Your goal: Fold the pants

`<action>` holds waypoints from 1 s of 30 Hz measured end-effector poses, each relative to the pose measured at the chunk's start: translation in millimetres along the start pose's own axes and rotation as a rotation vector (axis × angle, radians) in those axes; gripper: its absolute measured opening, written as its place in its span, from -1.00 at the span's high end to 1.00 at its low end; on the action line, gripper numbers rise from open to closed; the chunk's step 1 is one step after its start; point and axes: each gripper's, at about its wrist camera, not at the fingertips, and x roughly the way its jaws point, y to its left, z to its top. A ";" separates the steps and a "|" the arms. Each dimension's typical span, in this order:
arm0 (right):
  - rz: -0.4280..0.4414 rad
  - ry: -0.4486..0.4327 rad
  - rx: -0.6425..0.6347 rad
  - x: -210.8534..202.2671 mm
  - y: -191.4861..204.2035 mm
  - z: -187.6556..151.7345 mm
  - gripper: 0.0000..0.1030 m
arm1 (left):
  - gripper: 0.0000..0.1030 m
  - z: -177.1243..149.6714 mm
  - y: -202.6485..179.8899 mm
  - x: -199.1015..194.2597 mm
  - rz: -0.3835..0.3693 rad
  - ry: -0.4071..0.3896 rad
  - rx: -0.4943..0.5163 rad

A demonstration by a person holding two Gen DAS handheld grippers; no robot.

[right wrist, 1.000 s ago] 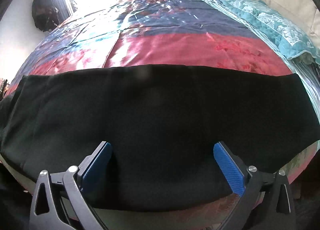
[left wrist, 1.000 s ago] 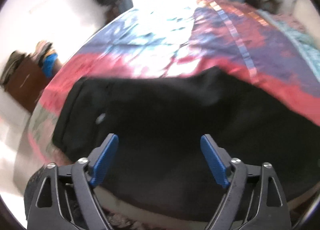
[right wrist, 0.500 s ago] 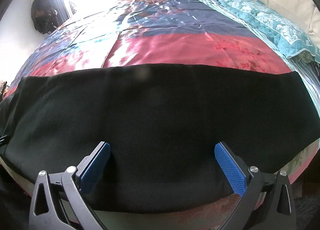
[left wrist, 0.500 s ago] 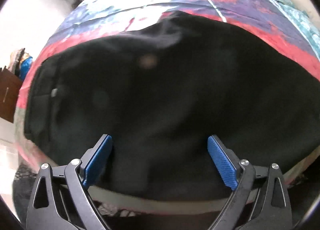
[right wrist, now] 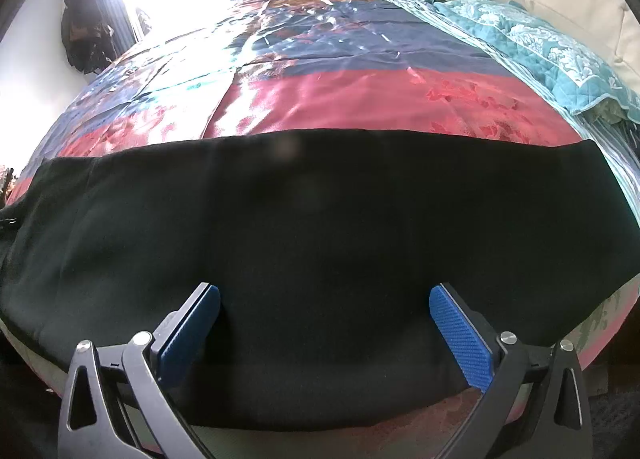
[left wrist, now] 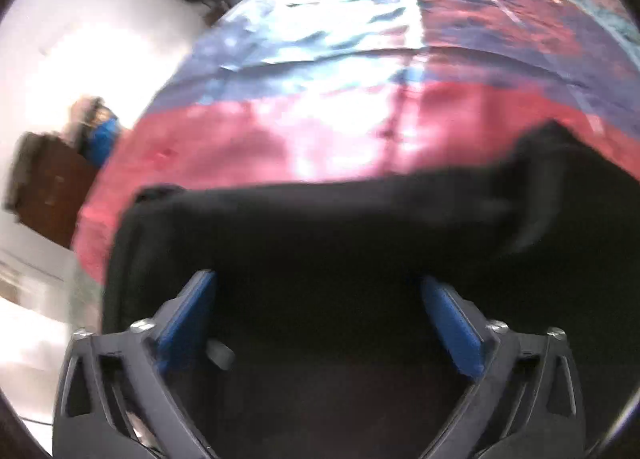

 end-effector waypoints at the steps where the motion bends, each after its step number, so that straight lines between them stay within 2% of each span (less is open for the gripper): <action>1: 0.001 -0.002 0.001 0.1 -0.4 -0.4 -1.00 | -1.00 -1.3 3.6 1.1 -0.003 0.004 -0.002; 7: 0.001 -0.017 -0.002 -0.3 0.4 -0.9 -1.00 | -0.99 -8.3 10.0 -5.0 0.023 -0.005 -0.004; 9: 0.010 0.002 -0.006 -2.8 -1.1 2.6 -1.00 | -0.96 -8.8 14.1 -18.0 0.037 -0.005 -0.027; 11: 0.012 0.020 0.008 -8.5 -4.3 6.6 -1.00 | -0.94 -10.6 14.3 -40.0 0.029 -0.044 -0.030; 15: 0.050 0.000 0.038 -25.2 -12.6 6.5 -1.00 | -0.95 -24.2 -14.1 -94.8 -0.119 -0.124 0.000; 19: 0.053 0.036 -0.065 -24.7 -12.6 11.0 -1.00 | -0.95 -33.5 -69.0 -125.1 -0.245 -0.180 0.101; 21: 0.045 0.053 -0.125 -21.4 -19.1 18.0 -1.00 | -0.95 -38.0 -103.7 -130.4 -0.295 -0.172 0.167; 25: 0.033 0.137 -0.195 -5.6 -49.4 37.1 -1.00 | -0.95 -45.0 -142.1 -118.2 -0.292 -0.127 0.234; 28: 0.005 0.188 -0.232 8.3 -78.4 47.1 -0.99 | -0.95 -53.7 -147.0 -98.2 -0.277 -0.050 0.221; 30: -0.013 0.214 -0.224 14.5 -100.3 49.0 -0.99 | -0.97 -58.8 -137.5 -91.3 -0.290 -0.039 0.183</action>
